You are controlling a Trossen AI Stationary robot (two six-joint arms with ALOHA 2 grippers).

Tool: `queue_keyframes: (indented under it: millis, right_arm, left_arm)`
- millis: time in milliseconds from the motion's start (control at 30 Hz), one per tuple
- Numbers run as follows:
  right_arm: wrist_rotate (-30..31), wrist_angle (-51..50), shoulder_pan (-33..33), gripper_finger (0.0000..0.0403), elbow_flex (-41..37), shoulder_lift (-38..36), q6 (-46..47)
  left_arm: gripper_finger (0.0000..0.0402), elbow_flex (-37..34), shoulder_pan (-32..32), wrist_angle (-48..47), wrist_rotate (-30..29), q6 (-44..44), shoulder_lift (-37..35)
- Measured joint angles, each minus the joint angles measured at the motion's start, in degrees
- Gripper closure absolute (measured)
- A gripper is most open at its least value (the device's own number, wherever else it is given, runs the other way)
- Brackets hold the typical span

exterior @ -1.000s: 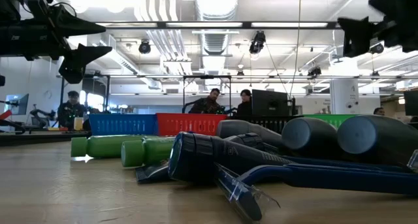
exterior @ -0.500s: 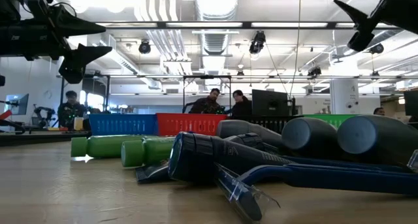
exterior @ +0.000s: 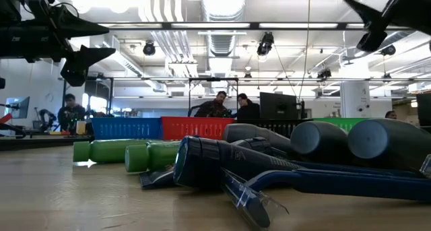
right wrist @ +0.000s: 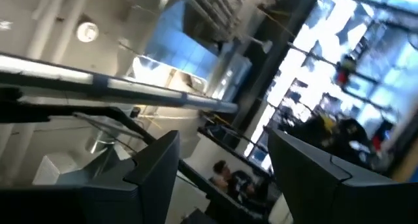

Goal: Pick & Place Travel size toiletries
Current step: Put the deodorant into the green bin

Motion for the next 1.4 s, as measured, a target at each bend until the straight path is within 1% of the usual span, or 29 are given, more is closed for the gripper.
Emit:
queue_keyframes:
  millis: [67, 167, 200, 267, 300, 367, 467, 533, 600, 700, 800, 967, 1100, 1167, 1233, 1300, 1400]
  right_arm:
    - [-3.0, 0.7, 0.6, 0.0176, 0.2, 3.5, 3.7]
    - [-6.6, 0.3, 2.2, 0.0182, 2.9, 10.5, 7.5]
    - [-7.9, -0.7, 2.7, 0.0183, 4.3, 13.2, 8.4]
    - [-12.5, -5.0, 4.0, 0.0184, 7.9, 18.5, 10.0]
    - [-15.3, -9.4, 4.7, 0.0184, 10.2, 20.8, 10.7]
    - [-21.0, -21.6, 6.5, 0.0184, 15.3, 25.5, 10.3]
    - [-28.1, -44.5, 9.5, 0.0184, 24.3, 33.2, 4.8]
    - [-30.1, -59.2, 11.0, 0.0184, 29.8, 38.6, -0.5]
    - [-30.2, -70.4, 11.6, 0.0182, 34.9, 43.8, -4.4]
    - [-29.8, -78.7, 12.2, 0.0174, 40.6, 50.9, -12.3]
    - [-29.8, -79.5, 14.1, 0.0161, 44.1, 57.8, -20.2]
    - [-29.1, -79.8, 20.6, 0.0138, 48.7, 71.2, -30.3]
    - [-20.2, -85.0, 25.9, 0.0129, 55.5, 81.0, -36.6]
    - [-16.9, -86.2, 28.1, 0.0125, 59.0, 84.8, -40.7]
    - [-15.1, -86.3, 29.7, 0.012, 62.0, 88.2, -43.5]
    - [-14.7, -86.3, 30.5, 0.0114, 64.3, 91.4, -45.2]
    - [-12.9, -86.3, 30.9, 0.0105, 66.2, 95.1, -46.0]
  left_arm:
    - [0.0168, 0.0, 0.0, 0.0, 0.0, 0.0, 0.0]
    - [0.0167, 0.0, 0.0, 0.0, 0.0, 0.0, 0.0]
    - [0.0168, 0.0, 0.0, 0.0, 0.0, 0.0, 0.0]
    - [0.0167, 0.0, 0.0, -0.1, 0.0, 0.0, 0.0]
    - [0.0168, 0.0, 0.0, -0.1, 0.0, 0.0, 0.0]
    - [0.0167, 0.0, 0.0, -0.1, 0.0, 0.0, 0.0]
    - [0.0168, 0.0, 0.0, -0.1, 0.0, 0.0, 0.0]
    - [0.0168, 0.0, 0.0, -0.1, 0.0, 0.0, 0.0]
    - [0.0167, 0.0, 0.0, -0.1, 0.0, 0.0, 0.0]
    - [0.0168, 0.0, 0.0, -0.1, 0.0, 0.0, 0.0]
    - [0.0168, 0.0, 0.0, -0.1, 0.0, 0.0, 0.0]
    - [0.0167, 0.0, 0.0, -0.1, 0.0, 0.0, 0.0]
    - [0.0167, 0.0, 0.0, -0.1, 0.0, 0.0, 0.0]
    - [0.0168, 0.0, 0.0, -0.1, 0.0, 0.0, 0.0]
    - [0.0167, 0.0, 0.0, -0.1, 0.0, 0.0, 0.0]
    - [0.0168, 0.0, 0.0, -0.1, 0.0, 0.0, 0.0]
    - [0.0168, 0.0, 0.0, -0.1, 0.0, 0.0, 0.0]
